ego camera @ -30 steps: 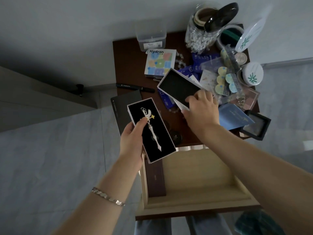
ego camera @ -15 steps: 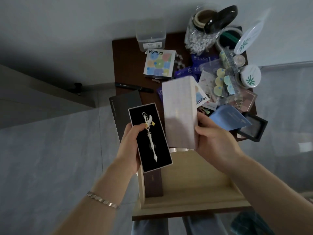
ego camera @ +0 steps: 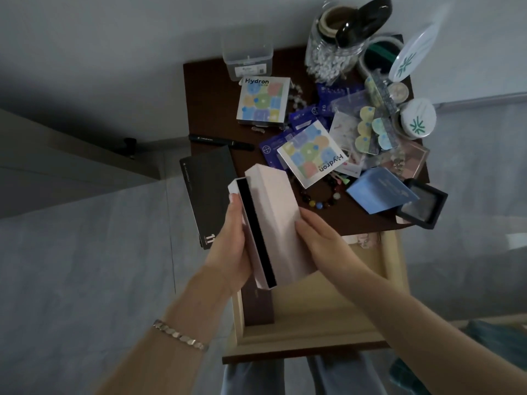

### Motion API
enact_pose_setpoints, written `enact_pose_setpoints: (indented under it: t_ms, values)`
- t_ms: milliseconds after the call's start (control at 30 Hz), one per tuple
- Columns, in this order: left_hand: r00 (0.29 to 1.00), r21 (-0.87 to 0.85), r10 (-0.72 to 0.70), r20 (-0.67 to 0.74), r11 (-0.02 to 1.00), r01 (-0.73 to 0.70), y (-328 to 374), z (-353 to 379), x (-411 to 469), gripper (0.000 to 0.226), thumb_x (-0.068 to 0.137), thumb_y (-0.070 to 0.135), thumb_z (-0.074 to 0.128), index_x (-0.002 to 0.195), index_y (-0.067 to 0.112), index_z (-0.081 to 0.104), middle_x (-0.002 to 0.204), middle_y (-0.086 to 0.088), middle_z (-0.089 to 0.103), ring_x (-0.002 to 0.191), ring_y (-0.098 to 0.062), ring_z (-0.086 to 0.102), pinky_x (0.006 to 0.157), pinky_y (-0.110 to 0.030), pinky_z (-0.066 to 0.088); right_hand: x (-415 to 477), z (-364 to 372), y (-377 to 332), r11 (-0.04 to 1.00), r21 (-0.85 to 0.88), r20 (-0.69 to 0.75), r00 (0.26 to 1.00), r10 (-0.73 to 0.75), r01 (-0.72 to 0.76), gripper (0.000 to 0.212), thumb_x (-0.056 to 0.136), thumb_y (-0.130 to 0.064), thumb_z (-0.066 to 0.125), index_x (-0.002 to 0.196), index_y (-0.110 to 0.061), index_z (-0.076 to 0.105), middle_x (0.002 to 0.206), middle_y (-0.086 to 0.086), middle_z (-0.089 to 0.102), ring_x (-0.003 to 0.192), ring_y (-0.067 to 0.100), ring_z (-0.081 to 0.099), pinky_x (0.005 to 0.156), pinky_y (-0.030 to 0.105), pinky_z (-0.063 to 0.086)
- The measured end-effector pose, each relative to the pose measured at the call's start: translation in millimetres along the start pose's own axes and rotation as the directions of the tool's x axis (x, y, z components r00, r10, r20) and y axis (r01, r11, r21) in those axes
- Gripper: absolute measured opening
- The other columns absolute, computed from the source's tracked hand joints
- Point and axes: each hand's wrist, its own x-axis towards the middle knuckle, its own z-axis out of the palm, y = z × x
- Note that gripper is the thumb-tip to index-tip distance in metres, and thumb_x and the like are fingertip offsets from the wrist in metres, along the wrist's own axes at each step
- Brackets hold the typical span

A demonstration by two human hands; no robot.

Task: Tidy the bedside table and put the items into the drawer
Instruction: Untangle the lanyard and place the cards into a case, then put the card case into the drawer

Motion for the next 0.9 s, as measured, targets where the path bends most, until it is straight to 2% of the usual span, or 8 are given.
enact_pose_setpoints:
  t_ms: [100,167,233,367,533,667,767,900]
  values:
    - [0.999,0.078,0.034,-0.029,0.996,-0.032,-2,4,-2,0.049,0.092,0.057,0.024,0.127,0.031,0.047,0.109,0.0,0.064,0.098,-0.016,0.062,0.067,-0.029,0.049,-10,3,5,0.996,-0.079,0.051,0.998,-0.033,0.037,0.029,0.097,-0.031,0.041,0.126,-0.029,0.042,0.11,-0.011,0.053,0.096,-0.001,0.05,0.068,0.009,0.039]
    - [0.999,0.088,0.046,-0.021,0.995,-0.044,-4,7,-5,0.05,0.092,0.056,0.025,0.131,0.029,0.042,0.11,-0.002,0.062,0.098,-0.017,0.062,0.067,-0.028,0.05,-15,6,8,0.997,-0.078,0.079,0.997,-0.011,0.017,0.06,0.085,-0.05,0.051,0.137,-0.027,0.031,0.127,-0.003,0.046,0.109,0.01,0.049,0.074,0.018,0.046]
    - [1.0,0.051,0.018,-0.022,0.999,-0.017,-6,11,-10,0.044,0.093,0.054,0.026,0.119,0.028,0.051,0.104,-0.004,0.063,0.094,-0.019,0.062,0.068,-0.031,0.05,-18,9,11,0.991,-0.132,0.081,0.997,0.002,0.009,0.084,0.069,-0.06,0.06,0.138,-0.028,0.024,0.131,-0.003,0.042,0.114,0.015,0.049,0.08,0.027,0.053]
    - [1.0,-0.07,-0.017,-0.019,0.997,0.016,-10,14,-15,0.037,0.093,0.052,0.031,0.094,0.026,0.057,0.093,-0.006,0.068,0.086,-0.022,0.065,0.069,-0.036,0.05,-23,12,13,0.96,-0.275,0.026,0.999,-0.043,0.048,0.086,0.068,-0.052,0.069,0.136,-0.03,0.021,0.13,-0.001,0.044,0.115,0.018,0.05,0.089,0.037,0.053]
    - [1.0,-0.062,-0.003,0.006,0.998,0.004,-18,8,-23,0.043,0.095,0.05,0.027,0.095,0.027,0.063,0.092,-0.003,0.074,0.086,-0.018,0.069,0.074,-0.036,0.052,-28,9,10,0.938,-0.34,0.035,0.997,-0.062,0.071,0.092,0.066,-0.043,0.076,0.135,-0.029,0.016,0.115,-0.013,0.046,0.105,0.009,0.05,0.073,0.019,0.049]
    - [0.994,0.188,0.04,-0.105,0.982,-0.02,-23,-8,-18,0.033,0.1,0.036,0.028,0.108,0.023,0.057,0.109,-0.004,0.065,0.102,-0.019,0.061,0.087,-0.033,0.05,-24,5,20,0.909,-0.411,0.071,0.997,-0.034,0.061,0.089,0.064,-0.043,0.078,0.131,-0.033,0.02,0.103,-0.021,0.042,0.095,0.003,0.048,0.064,0.015,0.044]
    - [0.941,0.618,0.194,-0.279,0.786,0.021,-37,-34,-8,0.027,0.098,0.017,0.036,0.096,0.019,0.062,0.095,-0.004,0.067,0.093,-0.02,0.063,0.084,-0.035,0.05,-18,2,48,0.836,-0.548,0.127,0.986,0.104,-0.018,0.091,0.063,-0.045,0.079,0.133,-0.032,0.022,0.11,-0.015,0.045,0.102,0.01,0.049,0.08,0.03,0.05]
    - [0.879,0.687,0.19,-0.437,0.701,0.19,-61,-75,-1,0.02,0.097,0.012,0.039,0.102,0.012,0.059,0.084,0.001,0.059,0.081,-0.016,0.06,0.07,-0.029,0.047,-4,7,103,0.753,-0.631,0.092,0.946,0.311,-0.186,0.096,0.062,-0.049,0.078,0.136,-0.029,0.02,0.11,-0.012,0.044,0.103,0.012,0.049,0.085,0.035,0.049]
